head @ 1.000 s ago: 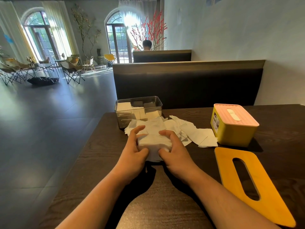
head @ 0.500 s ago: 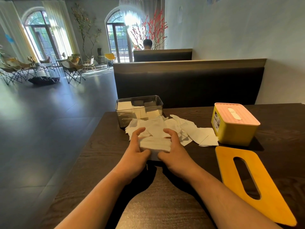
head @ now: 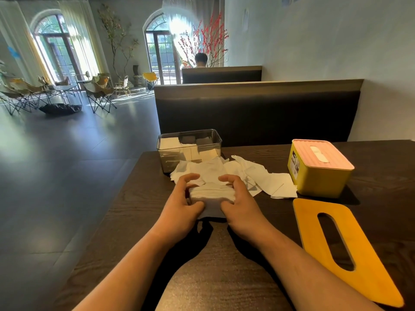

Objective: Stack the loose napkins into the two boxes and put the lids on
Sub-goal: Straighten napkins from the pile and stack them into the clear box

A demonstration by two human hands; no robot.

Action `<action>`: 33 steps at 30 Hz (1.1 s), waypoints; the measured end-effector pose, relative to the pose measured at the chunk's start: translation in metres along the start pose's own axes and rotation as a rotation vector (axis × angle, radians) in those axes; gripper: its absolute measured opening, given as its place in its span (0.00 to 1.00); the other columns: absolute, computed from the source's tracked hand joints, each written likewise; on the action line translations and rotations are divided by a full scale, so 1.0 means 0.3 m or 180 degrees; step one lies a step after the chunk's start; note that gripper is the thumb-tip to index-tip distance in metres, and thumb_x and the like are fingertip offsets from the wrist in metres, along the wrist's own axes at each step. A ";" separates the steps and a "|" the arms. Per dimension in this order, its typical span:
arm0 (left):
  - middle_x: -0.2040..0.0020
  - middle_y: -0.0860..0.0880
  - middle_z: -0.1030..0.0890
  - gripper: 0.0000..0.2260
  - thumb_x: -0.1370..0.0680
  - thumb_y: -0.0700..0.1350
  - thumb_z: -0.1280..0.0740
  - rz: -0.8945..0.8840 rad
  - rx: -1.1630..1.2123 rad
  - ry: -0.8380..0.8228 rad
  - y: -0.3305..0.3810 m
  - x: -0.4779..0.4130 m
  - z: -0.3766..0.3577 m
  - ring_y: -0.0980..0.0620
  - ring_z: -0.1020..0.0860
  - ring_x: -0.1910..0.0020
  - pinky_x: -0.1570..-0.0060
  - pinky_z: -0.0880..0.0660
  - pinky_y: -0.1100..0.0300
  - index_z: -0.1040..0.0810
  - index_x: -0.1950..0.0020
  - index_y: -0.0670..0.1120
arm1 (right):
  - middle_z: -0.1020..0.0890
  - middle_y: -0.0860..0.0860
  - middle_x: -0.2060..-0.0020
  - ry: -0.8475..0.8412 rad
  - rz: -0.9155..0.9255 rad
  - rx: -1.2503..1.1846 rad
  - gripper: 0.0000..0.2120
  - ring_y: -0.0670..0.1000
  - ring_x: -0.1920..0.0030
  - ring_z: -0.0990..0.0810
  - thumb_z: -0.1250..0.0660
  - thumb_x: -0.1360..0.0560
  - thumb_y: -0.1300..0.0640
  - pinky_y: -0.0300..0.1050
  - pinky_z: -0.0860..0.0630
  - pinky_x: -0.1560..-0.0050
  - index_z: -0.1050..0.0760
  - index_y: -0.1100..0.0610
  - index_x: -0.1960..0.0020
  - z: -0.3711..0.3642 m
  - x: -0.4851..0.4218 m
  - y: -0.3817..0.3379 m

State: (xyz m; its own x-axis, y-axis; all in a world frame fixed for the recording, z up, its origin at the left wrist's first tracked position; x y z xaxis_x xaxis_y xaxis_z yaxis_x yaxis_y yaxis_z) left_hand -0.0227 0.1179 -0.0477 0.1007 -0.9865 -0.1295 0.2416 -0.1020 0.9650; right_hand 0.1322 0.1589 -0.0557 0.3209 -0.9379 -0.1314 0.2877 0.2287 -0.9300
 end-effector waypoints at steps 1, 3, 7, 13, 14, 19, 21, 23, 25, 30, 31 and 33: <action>0.35 0.50 0.23 0.30 0.21 0.32 0.31 0.0016 0.0075 0.0003 -0.002 -0.003 0.007 0.56 0.16 0.44 0.48 0.16 0.56 0.32 0.28 0.61 | 0.31 0.45 0.31 -0.0029 -0.0027 0.0034 0.30 0.49 0.30 0.30 0.34 0.24 0.64 0.51 0.23 0.32 0.34 0.32 0.35 0.000 -0.002 0.001; 0.33 0.50 0.24 0.33 0.23 0.33 0.29 0.0065 0.0061 -0.0163 -0.011 0.000 -0.008 0.53 0.16 0.42 0.45 0.16 0.55 0.34 0.28 0.64 | 0.34 0.45 0.30 -0.0154 -0.0100 0.0086 0.33 0.48 0.28 0.34 0.31 0.25 0.62 0.52 0.28 0.28 0.37 0.34 0.30 -0.007 0.002 0.011; 0.34 0.50 0.22 0.36 0.25 0.34 0.28 0.0077 -0.0230 -0.0339 -0.023 0.006 -0.039 0.50 0.16 0.42 0.42 0.17 0.51 0.35 0.29 0.68 | 0.33 0.46 0.31 -0.0166 -0.0146 0.0004 0.38 0.50 0.30 0.32 0.29 0.26 0.61 0.54 0.26 0.29 0.40 0.31 0.29 -0.012 -0.003 0.022; 0.36 0.50 0.21 0.28 0.25 0.37 0.27 0.0092 -0.0414 -0.0261 -0.028 -0.003 -0.019 0.50 0.14 0.46 0.47 0.15 0.51 0.30 0.34 0.65 | 0.31 0.43 0.38 0.0091 -0.0059 0.0089 0.32 0.49 0.34 0.29 0.26 0.27 0.59 0.49 0.22 0.37 0.35 0.34 0.33 0.028 -0.009 0.013; 0.37 0.51 0.21 0.27 0.25 0.38 0.27 0.0069 -0.0490 -0.0314 -0.025 0.001 -0.026 0.52 0.15 0.47 0.47 0.16 0.52 0.30 0.35 0.64 | 0.33 0.43 0.35 0.0022 -0.0076 0.0068 0.36 0.48 0.32 0.31 0.24 0.28 0.58 0.48 0.23 0.35 0.38 0.35 0.30 0.024 -0.007 0.013; 0.36 0.54 0.21 0.24 0.24 0.36 0.29 -0.0034 -0.0535 -0.0259 -0.007 0.009 -0.031 0.51 0.15 0.51 0.47 0.16 0.50 0.28 0.37 0.60 | 0.35 0.46 0.30 -0.0427 -0.0181 -0.0176 0.46 0.47 0.35 0.29 0.27 0.26 0.64 0.40 0.22 0.41 0.48 0.32 0.24 -0.021 0.006 0.003; 0.38 0.50 0.20 0.25 0.24 0.35 0.29 0.0015 -0.0355 -0.0290 -0.011 0.009 -0.036 0.51 0.15 0.51 0.49 0.16 0.52 0.29 0.35 0.60 | 0.32 0.48 0.31 -0.0393 -0.0168 -0.0232 0.44 0.46 0.38 0.26 0.32 0.24 0.68 0.42 0.19 0.41 0.47 0.31 0.24 -0.017 0.006 -0.004; 0.36 0.50 0.22 0.29 0.25 0.35 0.29 0.0052 -0.0295 -0.0390 -0.012 0.012 -0.045 0.51 0.16 0.45 0.45 0.16 0.52 0.30 0.33 0.63 | 0.32 0.49 0.32 -0.0319 -0.0212 -0.0260 0.41 0.47 0.39 0.25 0.35 0.22 0.69 0.44 0.18 0.41 0.44 0.31 0.25 -0.011 0.006 -0.005; 0.36 0.53 0.24 0.31 0.25 0.35 0.29 0.0020 -0.0362 -0.0465 -0.004 0.018 -0.057 0.51 0.18 0.43 0.42 0.17 0.50 0.32 0.32 0.65 | 0.31 0.48 0.33 -0.0307 -0.0248 -0.0307 0.38 0.48 0.39 0.24 0.37 0.21 0.70 0.42 0.17 0.45 0.40 0.31 0.27 -0.010 0.007 -0.005; 0.35 0.55 0.23 0.24 0.22 0.34 0.30 -0.0016 -0.0375 -0.0253 0.003 0.015 -0.029 0.51 0.14 0.52 0.53 0.15 0.50 0.27 0.35 0.59 | 0.27 0.48 0.38 -0.0150 -0.0302 -0.0536 0.34 0.49 0.42 0.21 0.31 0.21 0.67 0.40 0.17 0.54 0.37 0.36 0.27 0.029 -0.006 -0.002; 0.34 0.55 0.24 0.24 0.22 0.35 0.30 -0.0023 -0.0380 -0.0245 0.004 0.013 -0.025 0.52 0.14 0.51 0.54 0.15 0.53 0.27 0.35 0.59 | 0.27 0.47 0.38 0.0013 -0.0298 -0.0437 0.31 0.48 0.43 0.22 0.32 0.20 0.66 0.40 0.18 0.55 0.36 0.37 0.29 0.055 -0.008 -0.002; 0.33 0.54 0.24 0.24 0.22 0.35 0.29 -0.0023 -0.0332 -0.0265 0.003 0.012 -0.024 0.52 0.14 0.49 0.54 0.16 0.57 0.27 0.35 0.60 | 0.25 0.46 0.41 0.0405 -0.0260 -0.0212 0.24 0.46 0.45 0.23 0.32 0.19 0.64 0.37 0.22 0.58 0.33 0.41 0.32 0.111 -0.004 -0.003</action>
State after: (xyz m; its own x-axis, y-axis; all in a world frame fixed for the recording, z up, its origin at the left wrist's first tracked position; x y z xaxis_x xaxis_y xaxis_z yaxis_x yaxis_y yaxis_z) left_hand -0.0151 0.1151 -0.0490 0.0193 -0.9934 -0.1129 0.3414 -0.0996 0.9346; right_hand 0.1617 0.1684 -0.0431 0.1807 -0.9791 -0.0928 0.2462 0.1364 -0.9596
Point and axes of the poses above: each hand's wrist, its own x-axis away from the middle knuckle, its own z-axis out of the back of the hand, y = z × x, the point moved 10 cm from there along -x, towards the middle knuckle
